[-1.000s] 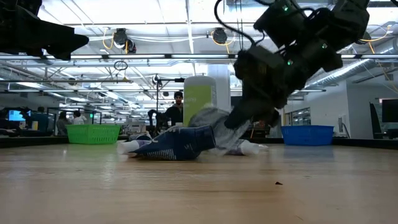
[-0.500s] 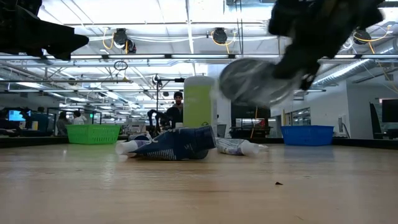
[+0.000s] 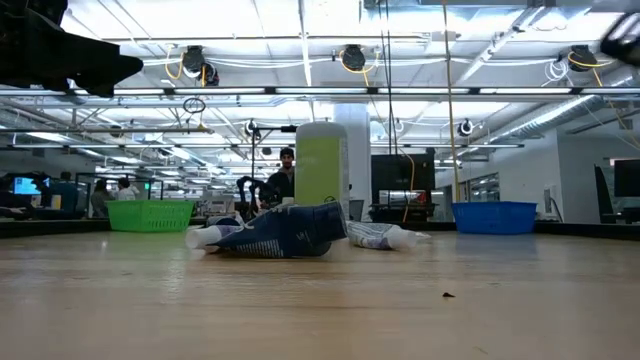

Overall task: Pick & Place Travel size toiletries
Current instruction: Put the bottom black hairbrush into the black bin

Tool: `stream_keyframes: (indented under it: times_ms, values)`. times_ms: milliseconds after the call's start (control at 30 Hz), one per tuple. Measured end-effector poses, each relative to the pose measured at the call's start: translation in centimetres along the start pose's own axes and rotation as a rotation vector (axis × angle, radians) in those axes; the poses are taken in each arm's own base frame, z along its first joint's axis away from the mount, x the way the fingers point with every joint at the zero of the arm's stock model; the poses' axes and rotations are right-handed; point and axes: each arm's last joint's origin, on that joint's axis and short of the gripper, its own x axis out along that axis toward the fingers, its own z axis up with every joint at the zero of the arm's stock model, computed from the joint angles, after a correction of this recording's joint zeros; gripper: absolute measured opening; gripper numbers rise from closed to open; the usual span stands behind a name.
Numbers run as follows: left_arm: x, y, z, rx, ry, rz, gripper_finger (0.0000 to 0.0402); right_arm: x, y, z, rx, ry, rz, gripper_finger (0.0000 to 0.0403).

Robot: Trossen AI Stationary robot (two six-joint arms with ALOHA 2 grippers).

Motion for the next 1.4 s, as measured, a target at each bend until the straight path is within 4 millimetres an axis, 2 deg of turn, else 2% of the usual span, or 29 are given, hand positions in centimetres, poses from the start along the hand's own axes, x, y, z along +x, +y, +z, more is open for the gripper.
stream_keyframes:
  times_ms: [167,567,800,1133,1400]
  values:
    - [0.0,0.0,0.0,0.000,0.000,0.000,0.0216,-1.0,1.2,-2.0,0.188,0.086,0.034,0.0004]
    - [0.0,0.0,0.0,0.000,0.000,0.000,0.0216,-1.8,3.0,-6.6,0.550,0.270,-0.021,0.0004]
    - [0.0,0.0,0.0,-0.001,0.000,0.000,0.0216,-2.7,2.5,-8.8,0.715,0.350,-0.191,0.0004]
    - [0.0,0.0,0.0,-0.001,0.000,0.000,0.0216,-2.9,2.6,-9.0,0.750,0.259,-0.189,0.0056]
    - [0.0,0.0,0.0,0.001,0.000,0.000,0.0216,-2.9,2.6,-9.0,0.752,0.257,-0.194,0.0097]
